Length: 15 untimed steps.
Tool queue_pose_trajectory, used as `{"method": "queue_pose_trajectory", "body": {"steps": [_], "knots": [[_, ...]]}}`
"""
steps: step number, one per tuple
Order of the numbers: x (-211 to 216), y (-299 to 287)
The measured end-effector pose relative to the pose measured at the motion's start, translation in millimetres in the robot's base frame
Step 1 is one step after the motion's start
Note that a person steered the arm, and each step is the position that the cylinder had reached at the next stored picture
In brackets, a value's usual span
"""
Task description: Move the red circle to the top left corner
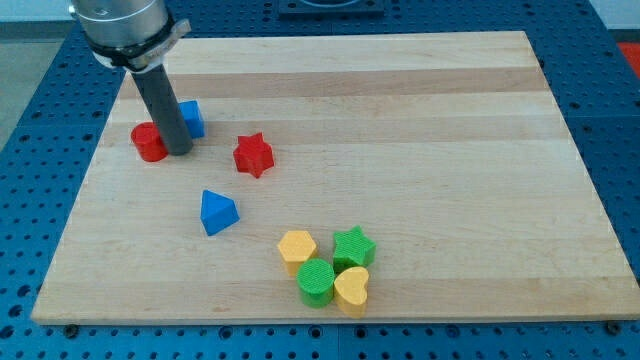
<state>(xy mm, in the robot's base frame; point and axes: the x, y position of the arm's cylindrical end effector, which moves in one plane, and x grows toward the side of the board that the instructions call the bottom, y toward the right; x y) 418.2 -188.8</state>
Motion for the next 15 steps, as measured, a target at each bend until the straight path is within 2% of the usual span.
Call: {"method": "queue_pose_trajectory", "body": {"steps": [1,3,4,5,6,7,9,11,12,13,15], "knots": [[25.8,-7.6],[13.8,-31.3],[-2.2,-31.7],[-55.3,-30.0],[-89.6,-30.0],[-85.5,-30.0],[-4.8,-30.0],[-1.1,-81.1],[-27.9,-74.1],[-86.5,-67.6],[-115.0,-67.4]]}}
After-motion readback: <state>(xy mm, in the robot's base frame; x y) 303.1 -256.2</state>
